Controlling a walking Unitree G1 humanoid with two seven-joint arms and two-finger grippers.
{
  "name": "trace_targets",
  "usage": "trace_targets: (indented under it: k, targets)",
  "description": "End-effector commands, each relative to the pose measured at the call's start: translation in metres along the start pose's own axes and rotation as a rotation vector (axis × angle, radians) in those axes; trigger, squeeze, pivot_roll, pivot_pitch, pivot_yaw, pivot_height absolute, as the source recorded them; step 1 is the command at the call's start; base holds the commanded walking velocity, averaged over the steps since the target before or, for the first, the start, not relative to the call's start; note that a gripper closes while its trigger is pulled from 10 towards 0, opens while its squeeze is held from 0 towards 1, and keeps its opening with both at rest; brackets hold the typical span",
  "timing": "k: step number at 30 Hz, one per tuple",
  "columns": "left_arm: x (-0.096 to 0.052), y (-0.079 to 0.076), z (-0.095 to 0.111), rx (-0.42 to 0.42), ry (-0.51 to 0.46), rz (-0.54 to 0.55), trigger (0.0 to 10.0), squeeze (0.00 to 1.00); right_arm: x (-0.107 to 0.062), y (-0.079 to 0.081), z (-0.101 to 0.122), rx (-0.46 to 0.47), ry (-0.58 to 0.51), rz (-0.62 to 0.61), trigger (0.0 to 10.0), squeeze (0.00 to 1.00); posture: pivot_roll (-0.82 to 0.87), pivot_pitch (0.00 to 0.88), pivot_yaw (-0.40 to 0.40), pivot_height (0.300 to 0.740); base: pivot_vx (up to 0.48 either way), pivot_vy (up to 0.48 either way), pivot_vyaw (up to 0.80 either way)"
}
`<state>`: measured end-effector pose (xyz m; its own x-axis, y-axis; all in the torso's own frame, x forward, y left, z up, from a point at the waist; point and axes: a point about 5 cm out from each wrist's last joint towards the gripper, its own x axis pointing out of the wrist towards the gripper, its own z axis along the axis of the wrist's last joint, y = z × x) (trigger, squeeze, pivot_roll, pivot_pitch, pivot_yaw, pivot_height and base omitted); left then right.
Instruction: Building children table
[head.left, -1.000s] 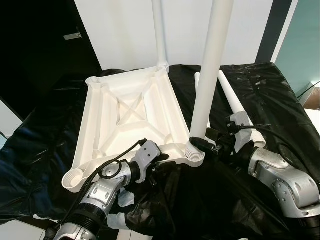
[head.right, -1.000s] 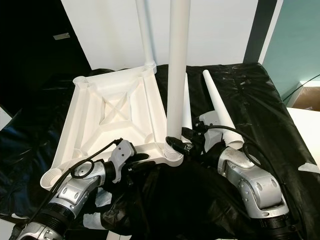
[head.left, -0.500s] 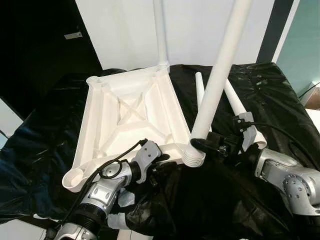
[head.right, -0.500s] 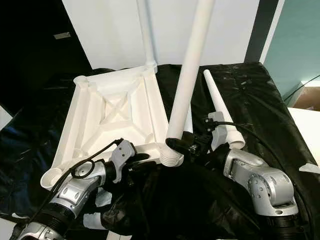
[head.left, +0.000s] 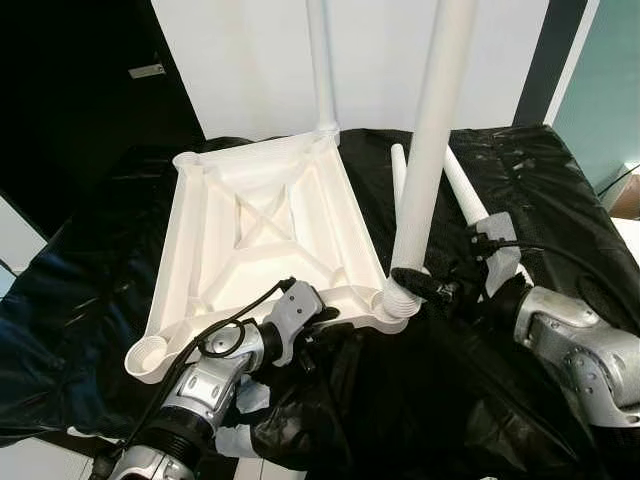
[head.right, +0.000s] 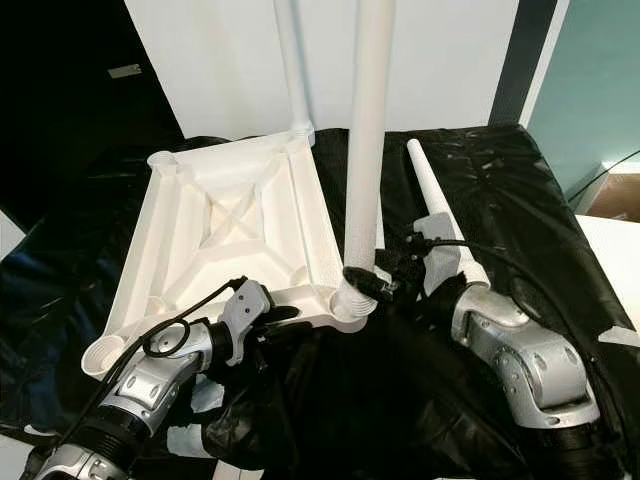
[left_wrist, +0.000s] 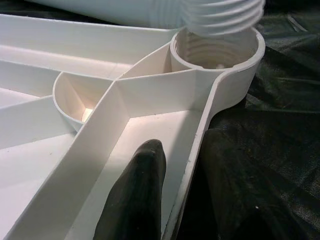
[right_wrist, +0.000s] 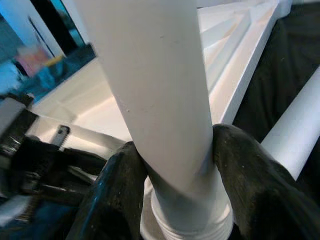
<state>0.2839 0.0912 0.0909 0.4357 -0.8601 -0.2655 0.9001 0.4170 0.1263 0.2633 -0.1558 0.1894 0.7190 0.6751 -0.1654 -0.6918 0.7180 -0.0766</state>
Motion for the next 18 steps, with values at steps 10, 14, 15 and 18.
trace_targets:
  k: [10, 14, 15, 18]
  targets:
    - [-0.001, -0.003, -0.007, -0.022, 0.021, -0.019, 10.0, 0.0, 0.005, 0.018, -0.003, -0.257, -0.012, 0.128, 10.0, 0.0, -0.03, 0.0, 0.093, 0.74, 0.0, 0.0, 0.0]
    - [-0.002, -0.003, -0.007, -0.02, 0.021, -0.023, 10.0, 0.0, 0.008, 0.019, -0.005, -0.263, -0.016, 0.138, 10.0, 0.0, -0.03, 0.0, 0.099, 0.74, 0.0, 0.0, 0.0]
    - [-0.002, -0.003, -0.007, -0.02, 0.021, -0.024, 10.0, 0.0, 0.008, 0.019, -0.005, -0.267, -0.02, 0.146, 10.0, 0.0, -0.03, 0.0, 0.099, 0.74, 0.0, 0.0, 0.0]
    - [-0.003, -0.003, -0.007, -0.019, 0.019, -0.031, 9.5, 0.0, 0.01, 0.02, -0.007, -0.293, -0.02, 0.165, 10.0, 0.0, -0.03, 0.0, 0.101, 0.74, 0.0, 0.0, 0.0]
